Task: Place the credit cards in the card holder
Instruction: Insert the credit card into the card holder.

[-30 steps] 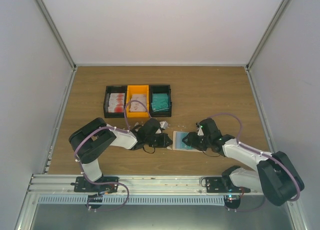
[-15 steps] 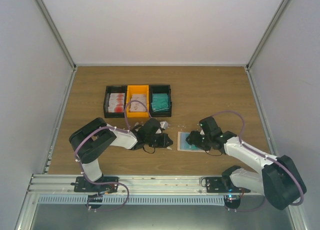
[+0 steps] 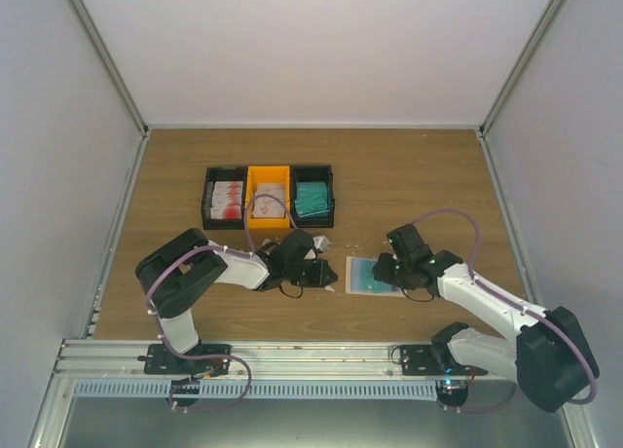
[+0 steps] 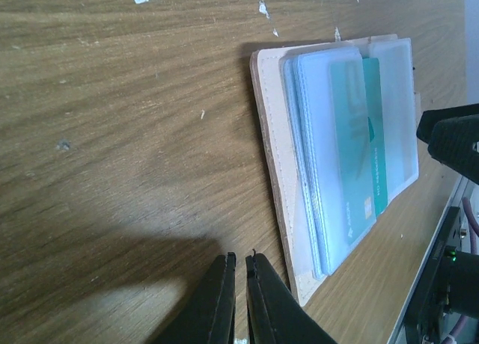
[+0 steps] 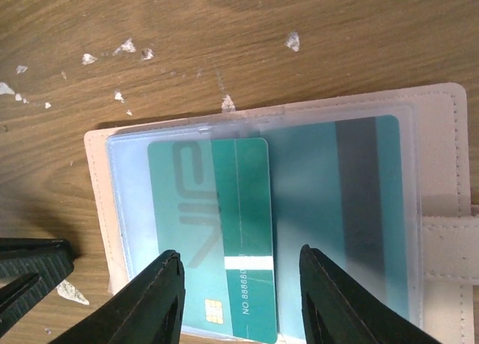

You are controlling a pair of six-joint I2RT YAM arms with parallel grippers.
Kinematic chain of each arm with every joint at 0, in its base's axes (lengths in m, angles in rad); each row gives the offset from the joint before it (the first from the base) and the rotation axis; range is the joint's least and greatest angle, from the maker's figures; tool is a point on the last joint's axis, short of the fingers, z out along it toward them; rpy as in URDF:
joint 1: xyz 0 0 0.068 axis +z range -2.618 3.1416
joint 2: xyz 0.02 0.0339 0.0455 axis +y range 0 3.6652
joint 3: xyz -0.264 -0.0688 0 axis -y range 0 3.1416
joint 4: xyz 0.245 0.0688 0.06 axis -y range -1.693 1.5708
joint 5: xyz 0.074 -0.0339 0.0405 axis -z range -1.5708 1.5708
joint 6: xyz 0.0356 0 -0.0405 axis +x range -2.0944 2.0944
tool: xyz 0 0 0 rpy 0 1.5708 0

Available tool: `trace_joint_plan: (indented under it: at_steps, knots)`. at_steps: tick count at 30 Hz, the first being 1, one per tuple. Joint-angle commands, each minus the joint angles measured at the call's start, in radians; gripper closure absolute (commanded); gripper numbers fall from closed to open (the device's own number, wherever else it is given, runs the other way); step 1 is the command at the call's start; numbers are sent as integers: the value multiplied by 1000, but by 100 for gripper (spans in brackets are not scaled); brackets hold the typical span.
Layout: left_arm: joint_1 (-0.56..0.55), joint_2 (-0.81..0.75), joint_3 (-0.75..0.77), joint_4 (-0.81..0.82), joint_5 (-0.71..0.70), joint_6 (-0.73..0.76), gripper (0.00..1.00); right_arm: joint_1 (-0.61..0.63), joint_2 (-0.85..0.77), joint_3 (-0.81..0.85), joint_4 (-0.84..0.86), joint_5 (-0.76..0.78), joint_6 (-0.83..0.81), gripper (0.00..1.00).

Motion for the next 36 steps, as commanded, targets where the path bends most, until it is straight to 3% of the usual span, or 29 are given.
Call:
trace_joint_plan:
  at_steps: [1,29,36]
  knots:
    - [-8,28,19,-22,3,21,89,11,31,15,3,12,-22,58]
    - [-12,121,90,-89,35,61,89,19,130,-68,328,-221,-10,58]
    - [-12,58,89,-129,-54,76,89,19,92,-19,171,-51,-61,57]
